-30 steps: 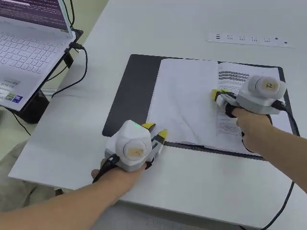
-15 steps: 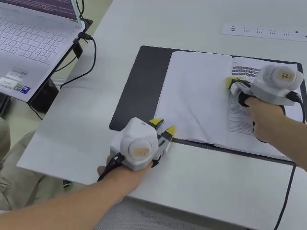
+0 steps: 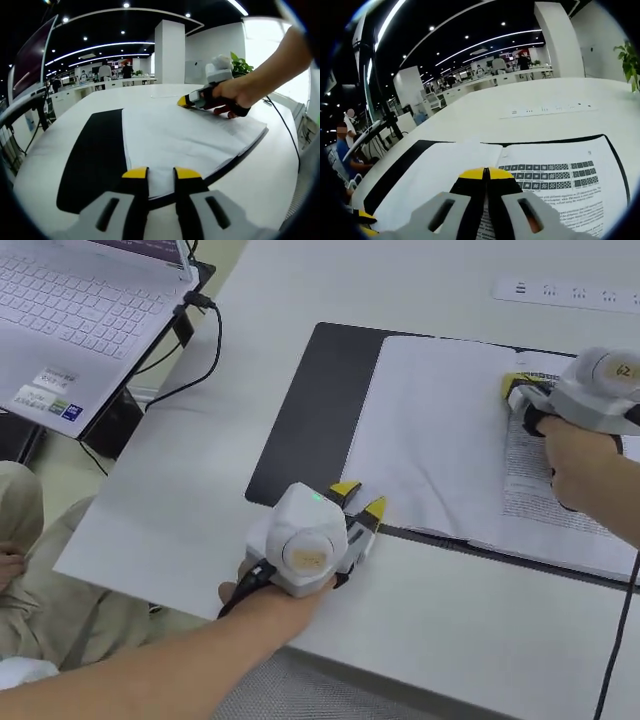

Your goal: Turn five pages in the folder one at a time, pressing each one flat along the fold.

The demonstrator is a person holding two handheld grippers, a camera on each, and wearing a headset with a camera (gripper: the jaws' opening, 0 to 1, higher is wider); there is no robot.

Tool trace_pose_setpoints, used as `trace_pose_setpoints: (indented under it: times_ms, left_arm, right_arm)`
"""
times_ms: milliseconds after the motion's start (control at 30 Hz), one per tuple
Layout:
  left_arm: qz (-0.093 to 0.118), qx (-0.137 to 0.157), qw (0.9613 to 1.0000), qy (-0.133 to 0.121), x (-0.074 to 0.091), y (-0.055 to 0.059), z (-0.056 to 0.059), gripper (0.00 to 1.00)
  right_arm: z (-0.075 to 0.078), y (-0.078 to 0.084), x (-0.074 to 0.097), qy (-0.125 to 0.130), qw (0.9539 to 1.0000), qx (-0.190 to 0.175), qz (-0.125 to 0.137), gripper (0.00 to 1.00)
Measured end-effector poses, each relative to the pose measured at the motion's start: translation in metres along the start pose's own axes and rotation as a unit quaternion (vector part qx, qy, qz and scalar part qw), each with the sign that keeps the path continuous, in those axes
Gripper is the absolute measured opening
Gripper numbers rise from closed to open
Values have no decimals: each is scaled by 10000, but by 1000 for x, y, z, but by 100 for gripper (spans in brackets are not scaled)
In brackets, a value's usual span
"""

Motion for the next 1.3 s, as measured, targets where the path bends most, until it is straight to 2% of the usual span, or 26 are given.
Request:
trace_pose_setpoints:
  times_ms: [267,400,600,1000,1300]
  left_arm:
    - [71,75,9999,-8,1,1,0,18]
    - [81,138,9999,-31,1,1,0,18]
    - [60,131,9999,-33,1,1,0,18]
    - [143,175,9997,-68,2,3,-1,17]
    - [149,140,9998,-52,3,3,-1,17]
  right_arm:
    - [1,-13,-11,96,9999,98,-40,0]
    - [16,-15,-32,195,9998,54,-14,0]
    - [26,-18,-45,211,9997,98,-36,0]
    - [29,-9,-42,102,9998,43,-167,0]
    - [16,3,-22,19,9999,78,-139,0]
Point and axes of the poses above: the centre of the closed fingertips' face, and the gripper's own axes: x roughly backward along the fingers, z roughly to its right, y roughly out of its underside, the point moved 6 cm from there along x, roughly backward along the fingers, and after that the axes turned 5 degrees about x, right-handed, at the moved point
